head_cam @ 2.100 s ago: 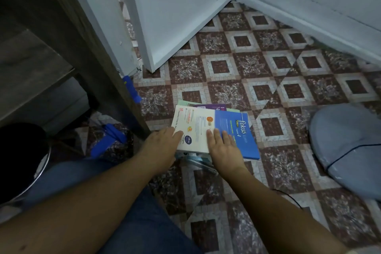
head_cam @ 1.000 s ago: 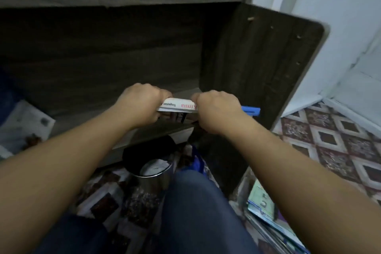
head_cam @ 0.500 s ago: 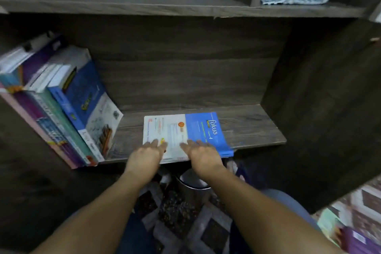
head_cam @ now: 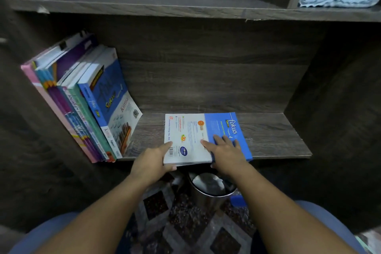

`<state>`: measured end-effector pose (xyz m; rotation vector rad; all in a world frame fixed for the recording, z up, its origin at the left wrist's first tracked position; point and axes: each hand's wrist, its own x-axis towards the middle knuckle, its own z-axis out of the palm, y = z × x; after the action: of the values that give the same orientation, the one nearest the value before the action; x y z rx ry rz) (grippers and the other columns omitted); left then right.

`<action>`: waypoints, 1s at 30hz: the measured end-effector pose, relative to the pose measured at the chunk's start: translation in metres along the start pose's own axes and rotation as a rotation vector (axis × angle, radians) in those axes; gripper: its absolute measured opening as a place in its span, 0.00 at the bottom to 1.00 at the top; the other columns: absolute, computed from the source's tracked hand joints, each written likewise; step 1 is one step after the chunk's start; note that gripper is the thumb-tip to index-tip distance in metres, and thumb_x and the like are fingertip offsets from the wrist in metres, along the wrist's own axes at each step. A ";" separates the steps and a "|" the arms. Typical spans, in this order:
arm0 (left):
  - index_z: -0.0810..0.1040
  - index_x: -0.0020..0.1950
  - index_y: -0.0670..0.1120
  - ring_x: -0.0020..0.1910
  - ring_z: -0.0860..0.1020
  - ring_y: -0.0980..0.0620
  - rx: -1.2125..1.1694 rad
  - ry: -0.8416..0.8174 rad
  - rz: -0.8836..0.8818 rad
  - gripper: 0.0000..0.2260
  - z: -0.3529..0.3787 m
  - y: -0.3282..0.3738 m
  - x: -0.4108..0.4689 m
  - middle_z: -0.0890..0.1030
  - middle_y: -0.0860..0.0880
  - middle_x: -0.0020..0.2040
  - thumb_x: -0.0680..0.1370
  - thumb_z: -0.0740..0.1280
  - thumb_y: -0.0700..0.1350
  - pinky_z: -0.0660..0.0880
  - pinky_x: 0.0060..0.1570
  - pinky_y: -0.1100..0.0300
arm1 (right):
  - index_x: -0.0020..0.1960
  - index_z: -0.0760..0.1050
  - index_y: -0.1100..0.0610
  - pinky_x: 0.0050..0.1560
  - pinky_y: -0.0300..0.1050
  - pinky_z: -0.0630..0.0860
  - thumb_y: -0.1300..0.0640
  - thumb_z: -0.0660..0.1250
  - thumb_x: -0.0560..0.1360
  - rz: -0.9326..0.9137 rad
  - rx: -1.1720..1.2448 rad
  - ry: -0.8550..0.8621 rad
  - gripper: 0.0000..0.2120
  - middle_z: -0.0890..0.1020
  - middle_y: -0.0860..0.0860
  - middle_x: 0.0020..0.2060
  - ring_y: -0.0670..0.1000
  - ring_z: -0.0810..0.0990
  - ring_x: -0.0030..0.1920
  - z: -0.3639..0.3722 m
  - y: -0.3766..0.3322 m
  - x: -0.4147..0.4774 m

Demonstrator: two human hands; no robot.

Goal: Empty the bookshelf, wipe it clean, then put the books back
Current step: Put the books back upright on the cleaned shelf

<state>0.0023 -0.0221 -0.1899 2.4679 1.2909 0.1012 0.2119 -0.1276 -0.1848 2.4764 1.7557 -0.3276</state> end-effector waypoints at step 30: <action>0.68 0.71 0.50 0.69 0.65 0.43 0.361 0.083 0.012 0.32 -0.007 0.023 0.011 0.69 0.44 0.68 0.75 0.56 0.70 0.64 0.64 0.48 | 0.62 0.77 0.57 0.55 0.52 0.71 0.67 0.66 0.74 0.319 0.323 0.650 0.18 0.69 0.61 0.62 0.61 0.64 0.60 -0.070 -0.035 -0.033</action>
<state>0.0249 -0.0237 -0.1770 2.7990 1.4362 -0.0311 0.1769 -0.1324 -0.1078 3.3112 1.5137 0.2797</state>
